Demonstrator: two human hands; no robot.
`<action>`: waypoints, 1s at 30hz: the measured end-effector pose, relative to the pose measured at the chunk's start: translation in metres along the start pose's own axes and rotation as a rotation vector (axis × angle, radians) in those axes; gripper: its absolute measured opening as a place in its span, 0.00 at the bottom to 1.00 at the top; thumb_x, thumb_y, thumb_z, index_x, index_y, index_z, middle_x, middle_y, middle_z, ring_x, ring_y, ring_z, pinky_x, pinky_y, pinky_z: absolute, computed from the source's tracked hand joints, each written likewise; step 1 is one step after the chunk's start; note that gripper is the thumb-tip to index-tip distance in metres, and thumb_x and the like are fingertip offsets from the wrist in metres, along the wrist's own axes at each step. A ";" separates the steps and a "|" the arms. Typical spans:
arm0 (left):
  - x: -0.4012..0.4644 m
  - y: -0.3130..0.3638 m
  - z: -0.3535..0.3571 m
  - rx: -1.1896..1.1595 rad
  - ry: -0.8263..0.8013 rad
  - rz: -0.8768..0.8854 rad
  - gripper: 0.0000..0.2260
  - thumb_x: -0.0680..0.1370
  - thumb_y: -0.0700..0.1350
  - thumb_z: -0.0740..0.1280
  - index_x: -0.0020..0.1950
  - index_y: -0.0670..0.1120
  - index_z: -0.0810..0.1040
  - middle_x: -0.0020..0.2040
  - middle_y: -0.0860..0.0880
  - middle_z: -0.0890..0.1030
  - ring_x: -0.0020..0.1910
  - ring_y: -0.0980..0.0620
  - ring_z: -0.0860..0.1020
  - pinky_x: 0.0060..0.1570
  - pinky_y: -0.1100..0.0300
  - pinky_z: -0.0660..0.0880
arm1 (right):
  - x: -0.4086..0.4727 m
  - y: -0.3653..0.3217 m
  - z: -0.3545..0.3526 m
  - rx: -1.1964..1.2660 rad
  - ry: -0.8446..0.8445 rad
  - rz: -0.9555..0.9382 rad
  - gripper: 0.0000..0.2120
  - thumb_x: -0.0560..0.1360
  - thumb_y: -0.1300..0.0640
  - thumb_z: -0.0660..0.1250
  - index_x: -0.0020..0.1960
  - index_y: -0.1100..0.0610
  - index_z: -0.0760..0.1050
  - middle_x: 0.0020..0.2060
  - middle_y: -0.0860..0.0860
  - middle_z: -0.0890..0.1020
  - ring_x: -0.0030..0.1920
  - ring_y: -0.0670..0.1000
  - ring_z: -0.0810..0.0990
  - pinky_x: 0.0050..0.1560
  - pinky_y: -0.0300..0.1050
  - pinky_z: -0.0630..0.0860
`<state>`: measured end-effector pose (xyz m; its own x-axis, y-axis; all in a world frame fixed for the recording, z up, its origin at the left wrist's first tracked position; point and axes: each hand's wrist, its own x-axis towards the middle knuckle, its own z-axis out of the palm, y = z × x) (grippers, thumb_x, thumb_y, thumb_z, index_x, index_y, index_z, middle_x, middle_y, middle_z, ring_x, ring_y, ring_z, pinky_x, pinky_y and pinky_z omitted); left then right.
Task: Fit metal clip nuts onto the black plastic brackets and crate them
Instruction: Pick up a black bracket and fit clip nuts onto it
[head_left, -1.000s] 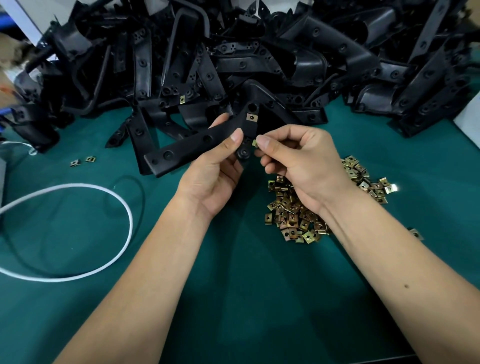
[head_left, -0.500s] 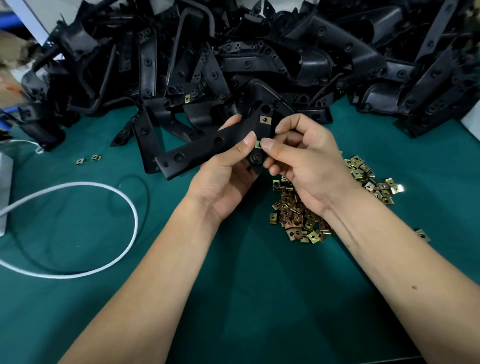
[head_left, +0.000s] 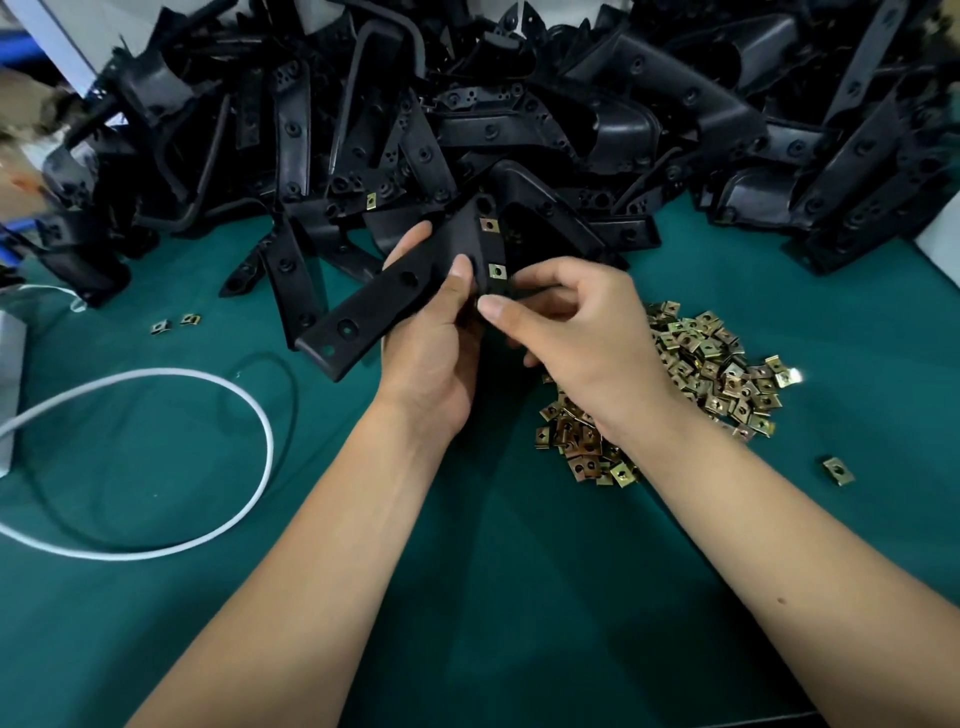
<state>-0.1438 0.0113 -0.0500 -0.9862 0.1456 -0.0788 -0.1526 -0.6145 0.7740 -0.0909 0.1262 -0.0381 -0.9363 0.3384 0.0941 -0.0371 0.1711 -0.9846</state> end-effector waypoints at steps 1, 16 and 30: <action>-0.001 -0.002 0.001 0.048 -0.001 0.030 0.18 0.83 0.35 0.63 0.71 0.50 0.74 0.61 0.39 0.84 0.59 0.41 0.83 0.61 0.42 0.80 | 0.000 0.000 0.001 0.016 0.005 -0.005 0.14 0.72 0.52 0.80 0.54 0.56 0.82 0.38 0.51 0.87 0.36 0.49 0.86 0.33 0.42 0.80; 0.005 0.032 -0.010 0.366 -0.144 0.086 0.13 0.88 0.44 0.55 0.72 0.44 0.69 0.50 0.47 0.85 0.43 0.49 0.83 0.41 0.53 0.81 | 0.021 0.001 -0.033 0.108 0.022 -0.050 0.06 0.79 0.53 0.73 0.44 0.52 0.85 0.28 0.46 0.79 0.28 0.43 0.72 0.31 0.38 0.66; -0.010 0.025 0.000 0.486 -0.133 0.005 0.03 0.82 0.42 0.69 0.49 0.44 0.79 0.41 0.44 0.78 0.31 0.50 0.77 0.31 0.59 0.77 | 0.013 -0.001 -0.015 -0.323 -0.091 -0.230 0.09 0.80 0.50 0.71 0.49 0.54 0.86 0.38 0.45 0.86 0.42 0.43 0.83 0.45 0.41 0.77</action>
<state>-0.1379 -0.0054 -0.0296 -0.9652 0.2608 -0.0180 -0.0690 -0.1877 0.9798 -0.0979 0.1447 -0.0331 -0.9440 0.1764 0.2788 -0.1511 0.5200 -0.8407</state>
